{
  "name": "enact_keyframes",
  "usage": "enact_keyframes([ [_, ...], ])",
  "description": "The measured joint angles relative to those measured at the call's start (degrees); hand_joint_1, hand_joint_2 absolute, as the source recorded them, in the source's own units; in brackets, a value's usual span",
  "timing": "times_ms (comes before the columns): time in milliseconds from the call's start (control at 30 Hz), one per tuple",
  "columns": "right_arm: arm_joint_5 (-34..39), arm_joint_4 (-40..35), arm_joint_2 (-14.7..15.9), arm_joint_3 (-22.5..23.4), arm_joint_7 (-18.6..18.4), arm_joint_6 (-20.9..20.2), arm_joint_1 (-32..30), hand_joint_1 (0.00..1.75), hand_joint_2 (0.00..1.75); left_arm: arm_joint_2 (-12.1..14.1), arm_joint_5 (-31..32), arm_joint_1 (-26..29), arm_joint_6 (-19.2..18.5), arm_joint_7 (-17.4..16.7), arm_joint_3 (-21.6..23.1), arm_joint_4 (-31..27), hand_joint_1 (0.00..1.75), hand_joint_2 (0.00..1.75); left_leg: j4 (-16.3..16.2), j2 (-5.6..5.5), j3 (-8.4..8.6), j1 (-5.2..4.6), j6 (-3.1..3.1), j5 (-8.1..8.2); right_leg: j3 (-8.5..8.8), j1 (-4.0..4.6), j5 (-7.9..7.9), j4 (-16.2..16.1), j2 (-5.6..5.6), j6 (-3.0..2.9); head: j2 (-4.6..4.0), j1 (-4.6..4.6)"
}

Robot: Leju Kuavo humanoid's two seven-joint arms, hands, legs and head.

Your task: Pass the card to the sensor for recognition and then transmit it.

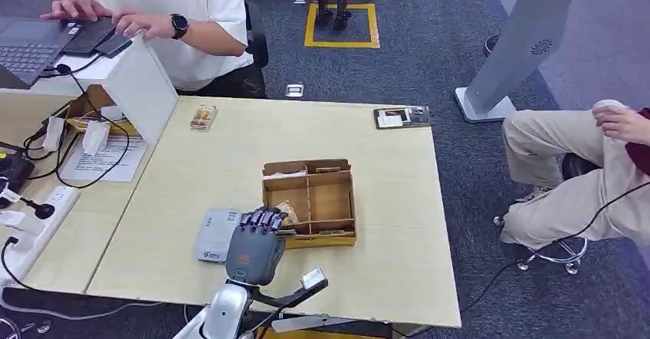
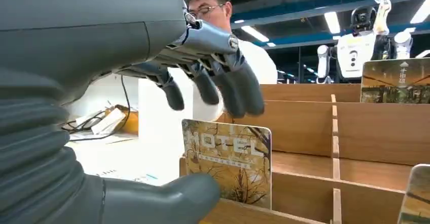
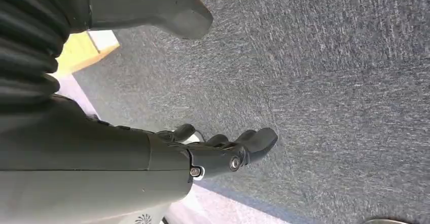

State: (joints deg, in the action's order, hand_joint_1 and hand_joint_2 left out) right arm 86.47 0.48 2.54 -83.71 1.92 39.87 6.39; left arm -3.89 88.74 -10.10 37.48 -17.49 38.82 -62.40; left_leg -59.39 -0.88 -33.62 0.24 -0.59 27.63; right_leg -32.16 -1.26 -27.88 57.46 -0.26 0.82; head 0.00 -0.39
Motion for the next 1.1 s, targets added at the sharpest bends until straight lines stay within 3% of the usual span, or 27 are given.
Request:
enact_keyframes([
  [33,0.0,0.0,0.0,0.0,0.0,0.0,0.0,0.00,1.75,0.0,0.0,0.0,0.0,0.0,0.0,0.0,1.69,1.75,0.0,0.00,0.00,0.00,0.00,0.00,0.00,0.00,0.00,0.0,0.00,0.00,0.02,0.00],
  [67,0.0,0.0,0.0,0.0,0.0,0.0,0.0,0.00,1.75,0.0,0.0,0.0,0.0,0.0,0.0,0.0,1.75,1.75,0.0,0.00,0.00,0.00,0.00,0.00,0.00,0.00,0.00,0.0,0.00,0.00,0.00,0.00],
  [833,0.0,0.0,0.0,-0.1,0.0,0.0,0.0,0.00,1.75,-0.6,0.0,0.9,-0.1,4.9,0.0,0.0,1.75,1.75,0.0,0.00,-0.01,0.00,0.00,0.00,0.00,0.00,0.00,0.0,0.00,0.00,0.00,0.00],
  [1100,-3.1,0.0,-0.2,-0.3,-0.2,0.0,0.0,0.00,1.75,-1.2,-4.0,2.7,2.0,10.5,-2.0,-2.8,1.75,1.75,0.0,0.00,-0.01,0.00,0.00,0.00,0.00,0.00,0.00,0.0,0.00,0.00,0.00,0.00],
])
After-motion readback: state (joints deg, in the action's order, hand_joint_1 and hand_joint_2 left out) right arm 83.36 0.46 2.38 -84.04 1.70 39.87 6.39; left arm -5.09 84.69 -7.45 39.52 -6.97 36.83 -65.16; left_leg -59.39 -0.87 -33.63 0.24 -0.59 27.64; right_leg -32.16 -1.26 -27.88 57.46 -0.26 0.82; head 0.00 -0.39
